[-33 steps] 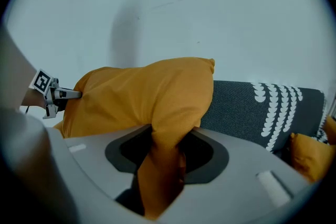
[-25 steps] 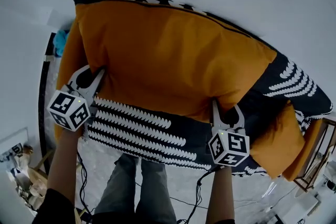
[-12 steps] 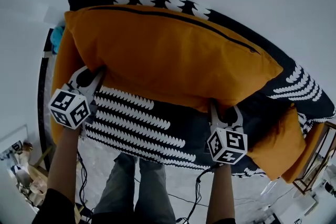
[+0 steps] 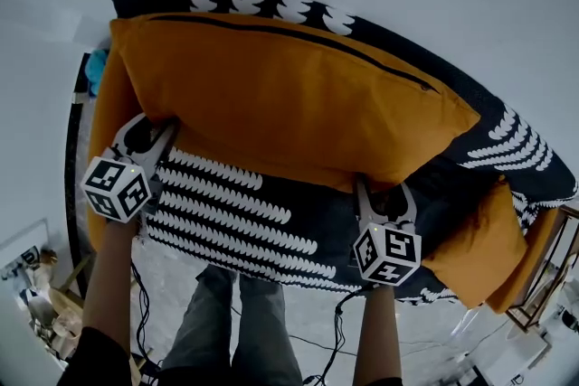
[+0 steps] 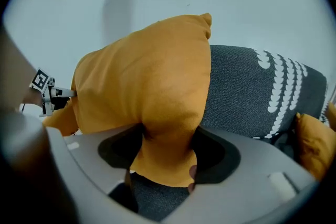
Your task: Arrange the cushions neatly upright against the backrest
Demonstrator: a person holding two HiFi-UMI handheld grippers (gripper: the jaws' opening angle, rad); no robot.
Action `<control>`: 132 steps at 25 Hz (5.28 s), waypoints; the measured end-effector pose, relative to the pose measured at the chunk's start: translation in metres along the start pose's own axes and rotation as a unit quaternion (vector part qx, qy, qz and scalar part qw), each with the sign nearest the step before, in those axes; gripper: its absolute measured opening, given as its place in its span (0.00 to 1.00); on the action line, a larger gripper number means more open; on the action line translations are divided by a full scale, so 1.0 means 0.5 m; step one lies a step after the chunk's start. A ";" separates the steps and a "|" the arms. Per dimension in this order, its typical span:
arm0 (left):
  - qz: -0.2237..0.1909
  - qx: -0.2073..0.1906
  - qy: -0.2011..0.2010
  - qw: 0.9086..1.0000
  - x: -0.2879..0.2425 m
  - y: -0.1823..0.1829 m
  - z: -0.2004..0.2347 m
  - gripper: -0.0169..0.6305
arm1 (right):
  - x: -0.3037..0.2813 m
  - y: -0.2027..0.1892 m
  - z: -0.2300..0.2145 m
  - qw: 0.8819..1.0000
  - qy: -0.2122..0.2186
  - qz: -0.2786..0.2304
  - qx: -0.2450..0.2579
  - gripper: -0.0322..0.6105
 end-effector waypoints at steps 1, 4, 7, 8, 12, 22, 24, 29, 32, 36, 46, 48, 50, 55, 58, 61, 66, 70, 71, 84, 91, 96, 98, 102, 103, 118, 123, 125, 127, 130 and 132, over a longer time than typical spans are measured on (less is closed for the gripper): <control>-0.001 0.005 0.000 1.000 0.002 -0.002 0.003 0.30 | 0.002 -0.003 0.000 1.000 -0.002 0.000 0.001 0.54; -0.010 0.020 -0.002 1.000 0.016 -0.001 0.002 0.30 | 0.025 -0.009 -0.003 1.000 -0.012 -0.010 -0.005 0.54; -0.016 0.022 0.003 1.000 0.039 -0.003 -0.003 0.30 | 0.053 -0.019 -0.002 0.999 -0.016 -0.021 -0.020 0.53; -0.018 0.021 0.005 1.000 0.047 -0.004 -0.005 0.29 | 0.061 -0.022 0.000 0.999 -0.017 -0.024 -0.021 0.51; -0.028 0.014 0.008 0.999 0.077 -0.008 -0.016 0.22 | 0.090 -0.031 0.012 0.999 -0.030 -0.036 -0.021 0.41; -0.037 -0.021 -0.009 0.999 0.154 -0.032 -0.095 0.08 | 0.183 -0.055 0.046 0.996 -0.052 -0.071 -0.032 0.21; -0.044 -0.021 -0.011 0.999 0.179 -0.032 -0.104 0.04 | 0.209 -0.057 0.061 0.995 -0.057 -0.077 -0.037 0.17; -0.067 -0.019 -0.028 0.997 0.221 -0.021 -0.121 0.03 | 0.267 -0.066 0.086 0.990 -0.073 -0.101 -0.063 0.07; -0.077 -0.012 -0.038 0.996 0.262 -0.021 -0.132 0.03 | 0.308 -0.070 0.109 0.989 -0.076 -0.109 -0.071 0.07; -0.089 -0.028 -0.049 0.994 0.306 -0.005 -0.157 0.03 | 0.359 -0.065 0.133 0.986 -0.078 -0.125 -0.080 0.07; -0.112 -0.061 -0.074 0.989 0.431 0.023 -0.214 0.03 | 0.506 -0.051 0.205 0.980 -0.076 -0.160 -0.088 0.07; -0.123 -0.061 -0.079 0.987 0.453 0.033 -0.222 0.03 | 0.539 -0.049 0.220 0.978 -0.076 -0.173 -0.085 0.07; -0.132 -0.060 -0.080 0.986 0.480 0.041 -0.232 0.03 | 0.576 -0.054 0.232 0.976 -0.078 -0.182 -0.087 0.07; -0.147 -0.082 -0.100 0.981 0.544 0.071 -0.260 0.03 | 0.669 -0.062 0.260 0.970 -0.091 -0.204 -0.095 0.07; -0.154 -0.103 -0.113 0.976 0.579 0.089 -0.282 0.03 | 0.726 -0.071 0.274 0.965 -0.095 -0.219 -0.104 0.07; -0.162 -0.120 -0.133 0.970 0.619 0.106 -0.307 0.03 | 0.788 -0.086 0.291 0.959 -0.107 -0.233 -0.123 0.07; -0.165 -0.157 -0.174 0.958 0.649 0.140 -0.366 0.03 | 0.881 -0.100 0.294 0.944 -0.140 -0.261 -0.147 0.07; -0.163 -0.181 -0.207 0.948 0.666 0.158 -0.423 0.03 | 0.953 -0.117 0.292 0.934 -0.175 -0.274 -0.147 0.07; -0.161 -0.188 -0.216 0.944 0.667 0.163 -0.437 0.03 | 0.968 -0.123 0.294 0.933 -0.185 -0.275 -0.143 0.07; -0.115 -0.275 -0.370 0.880 0.624 0.146 -0.720 0.03 | 1.141 -0.297 0.255 0.890 -0.300 -0.273 -0.207 0.07; -0.082 -0.317 -0.435 0.838 0.600 0.110 -0.885 0.03 | 1.226 -0.399 0.216 0.856 -0.361 -0.266 -0.257 0.07; -0.063 -0.340 -0.464 0.815 0.583 0.075 -1.002 0.03 | 1.272 -0.474 0.181 0.837 -0.386 -0.267 -0.282 0.07; -0.059 -0.349 -0.472 0.808 0.583 0.060 -1.055 0.03 | 1.293 -0.511 0.156 0.830 -0.394 -0.264 -0.295 0.07; -0.050 -0.367 -0.481 0.795 0.581 0.026 -1.161 0.03 | 1.337 -0.581 0.092 0.816 -0.402 -0.267 -0.317 0.07; -0.047 -0.368 -0.481 0.794 0.577 0.018 -1.186 0.03 | 1.344 -0.596 0.072 0.815 -0.403 -0.267 -0.320 0.07; -0.023 -0.383 -0.460 0.801 0.495 -0.084 -1.575 0.03 | 1.466 -0.801 -0.280 0.811 -0.383 -0.266 -0.354 0.07; -0.016 -0.394 -0.460 0.796 0.488 -0.111 -1.643 0.03 | 1.491 -0.845 -0.327 0.804 -0.384 -0.270 -0.365 0.07; -0.015 -0.391 -0.461 0.797 0.477 -0.114 -1.661 0.03 | 1.493 -0.855 -0.343 0.799 -0.386 -0.274 -0.370 0.07; -0.013 -0.385 -0.461 0.799 0.462 -0.113 -1.680 0.03 | 1.493 -0.859 -0.363 0.799 -0.385 -0.274 -0.373 0.07; -0.011 -0.388 -0.463 0.797 0.439 -0.113 -1.709 0.03 | 1.489 -0.863 -0.392 0.801 -0.383 -0.268 -0.374 0.07; -0.011 -0.392 -0.461 0.796 0.425 -0.112 -1.729 0.03 | 1.488 -0.864 -0.415 0.803 -0.384 -0.263 -0.372 0.07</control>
Point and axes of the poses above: the fingertips, and each gripper's own axes: x backward along the fingers, z to its left, y out of its top, the point moved 10 cm from there along x, backward along the fingers, and after that the axes turned 11 degrees about z, right-handed, at the moved point
